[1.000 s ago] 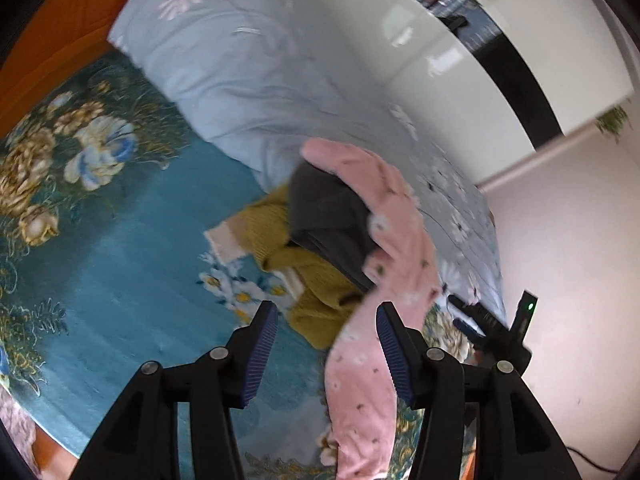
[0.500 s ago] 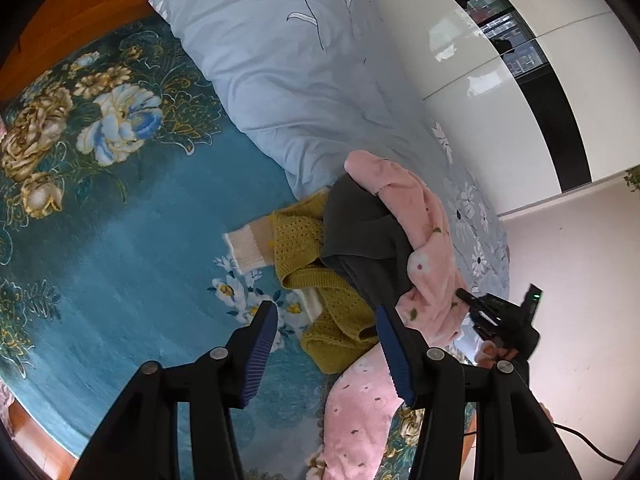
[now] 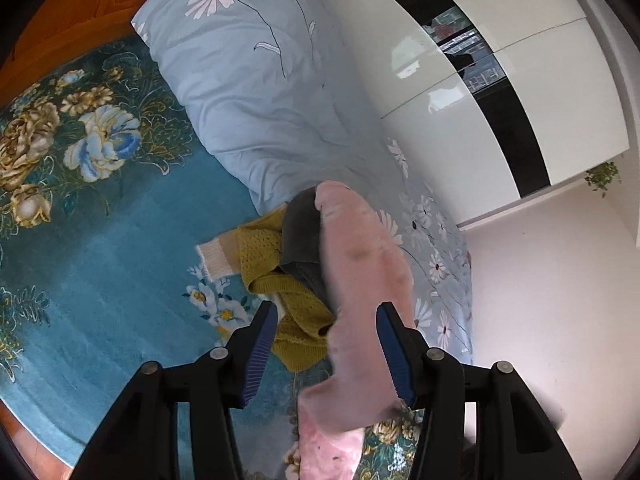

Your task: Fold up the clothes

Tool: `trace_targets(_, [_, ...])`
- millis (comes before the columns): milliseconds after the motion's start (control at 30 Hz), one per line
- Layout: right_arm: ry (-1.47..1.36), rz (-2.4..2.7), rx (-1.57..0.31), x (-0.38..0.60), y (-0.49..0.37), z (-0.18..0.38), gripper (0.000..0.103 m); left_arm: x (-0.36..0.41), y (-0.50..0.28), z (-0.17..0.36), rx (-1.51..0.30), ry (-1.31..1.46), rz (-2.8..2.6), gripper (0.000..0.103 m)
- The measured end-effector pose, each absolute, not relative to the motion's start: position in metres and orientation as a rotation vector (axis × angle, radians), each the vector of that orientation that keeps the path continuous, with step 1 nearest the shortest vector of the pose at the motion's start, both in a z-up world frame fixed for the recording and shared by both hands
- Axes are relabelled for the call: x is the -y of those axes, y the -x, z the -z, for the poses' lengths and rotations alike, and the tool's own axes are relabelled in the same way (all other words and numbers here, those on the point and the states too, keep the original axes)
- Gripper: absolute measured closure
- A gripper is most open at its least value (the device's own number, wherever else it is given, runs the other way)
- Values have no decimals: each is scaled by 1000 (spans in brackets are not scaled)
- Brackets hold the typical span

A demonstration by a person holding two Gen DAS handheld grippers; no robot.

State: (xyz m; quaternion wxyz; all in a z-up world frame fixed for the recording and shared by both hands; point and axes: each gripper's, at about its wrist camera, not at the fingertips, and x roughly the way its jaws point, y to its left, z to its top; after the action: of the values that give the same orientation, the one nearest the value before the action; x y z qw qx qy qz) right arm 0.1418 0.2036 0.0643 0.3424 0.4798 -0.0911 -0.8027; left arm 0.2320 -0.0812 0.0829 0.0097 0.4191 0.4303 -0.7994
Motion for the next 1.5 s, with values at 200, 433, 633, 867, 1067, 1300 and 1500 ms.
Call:
trace_targets(200, [-1551, 1858, 85, -143, -229, 27, 101, 69, -260, -61, -1271, -1442, 2466, 47])
trace_targets(433, [-1594, 2010, 108, -142, -246, 26, 94, 45, -255, -23, -1036, -1671, 2478, 47])
trace_targets(633, [-1784, 2300, 449, -250, -274, 25, 75, -35, -185, 0, -671, -1792, 2609, 39])
trace_targets(867, [-1950, 2548, 759, -338, -346, 16, 63, -129, -104, 28, -207, -1901, 2713, 35])
trace_targets(1067, [-1997, 2694, 914, -385, -398, -5, 55, -99, -96, 18, -222, -1791, 2678, 39])
trace_targets(1300, [-2016, 2652, 1103, -422, -391, 19, 55, 5, -124, -13, -473, -1550, 2554, 92])
trace_targets(1500, [-1969, 2421, 1497, -445, -354, 82, 55, 94, -149, -40, -660, -1345, 2426, 93])
